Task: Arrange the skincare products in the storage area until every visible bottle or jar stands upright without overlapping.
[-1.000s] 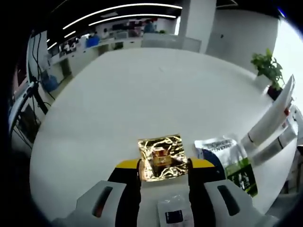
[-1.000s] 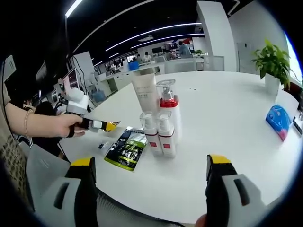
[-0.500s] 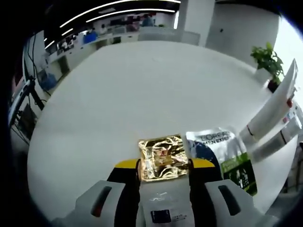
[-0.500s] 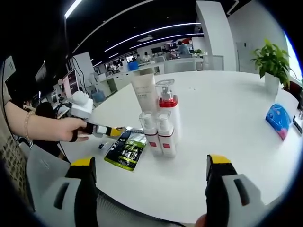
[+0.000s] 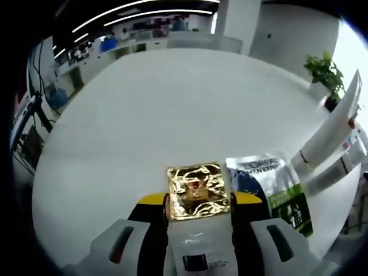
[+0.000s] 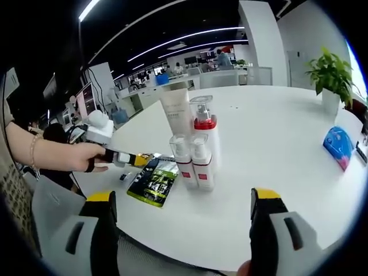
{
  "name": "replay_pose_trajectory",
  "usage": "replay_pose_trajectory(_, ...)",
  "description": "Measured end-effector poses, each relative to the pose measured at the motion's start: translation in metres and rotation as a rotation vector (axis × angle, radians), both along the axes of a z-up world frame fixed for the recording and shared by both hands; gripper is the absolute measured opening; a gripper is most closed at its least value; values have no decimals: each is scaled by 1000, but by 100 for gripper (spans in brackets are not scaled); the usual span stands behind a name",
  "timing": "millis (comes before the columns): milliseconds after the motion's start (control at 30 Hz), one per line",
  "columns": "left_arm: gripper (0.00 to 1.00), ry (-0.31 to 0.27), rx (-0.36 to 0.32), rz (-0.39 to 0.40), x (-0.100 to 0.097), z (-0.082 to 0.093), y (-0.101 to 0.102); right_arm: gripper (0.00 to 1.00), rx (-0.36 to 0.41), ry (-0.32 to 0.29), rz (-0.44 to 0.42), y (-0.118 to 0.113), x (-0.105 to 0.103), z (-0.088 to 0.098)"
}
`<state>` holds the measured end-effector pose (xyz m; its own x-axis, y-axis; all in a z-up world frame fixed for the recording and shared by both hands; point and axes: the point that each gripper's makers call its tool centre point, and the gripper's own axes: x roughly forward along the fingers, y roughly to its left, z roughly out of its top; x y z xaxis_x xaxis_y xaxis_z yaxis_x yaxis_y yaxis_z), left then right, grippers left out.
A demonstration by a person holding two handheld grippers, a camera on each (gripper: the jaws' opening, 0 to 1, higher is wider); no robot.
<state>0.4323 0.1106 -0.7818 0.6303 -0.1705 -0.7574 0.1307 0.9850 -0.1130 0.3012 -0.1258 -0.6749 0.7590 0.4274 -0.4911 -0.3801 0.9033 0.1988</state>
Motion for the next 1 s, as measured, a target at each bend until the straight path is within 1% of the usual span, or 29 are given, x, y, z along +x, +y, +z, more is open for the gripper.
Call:
replay_pose_trajectory(200,42,-8,-6,-10,-3,5,0,97,-2,-4,5,1,0,1)
replay_pose_trajectory(333,46,-31,-36,-26,-4,11,-2,97,-4,-9,10,2,0,2)
replay_pose_trajectory(367,48,-50,-52,-31,-4,15,-2,97,-4,-9,11,2,0,2)
replay_pose_trajectory(433,51,-62,-59,-37,-4,20,0,97,-4,-12,14,3,-1,2)
replay_pose_trajectory(533,54,-90,-90,-49,-7,33,2,97,-3,-21,16,3,-1,4)
replay_pose_trajectory(567,56,-105,-107,-53,-9,39,2,97,-3,-23,18,3,-1,5)
replay_pose_trajectory(633,58,-140,-162,-72,-12,50,-1,97,-2,-26,22,4,-1,6)
replay_pose_trajectory(667,59,-153,-164,-86,-20,59,2,97,0,-29,25,5,-2,6)
replay_pose_trajectory(700,61,-164,-165,-96,-24,64,4,97,3,-31,29,5,-2,7)
replay_pose_trajectory(733,64,-180,-181,-119,-31,72,6,97,5,-34,32,6,-3,8)
replay_pose_trajectory(800,72,-197,-200,-134,-43,82,12,98,14,-35,33,6,-3,9)
replay_pose_trajectory(867,77,-205,-210,-144,-53,88,16,98,35,-35,22,5,-3,11)
replay_pose_trajectory(1000,78,-220,-191,-175,-77,96,28,98,57,-41,10,4,-3,14)
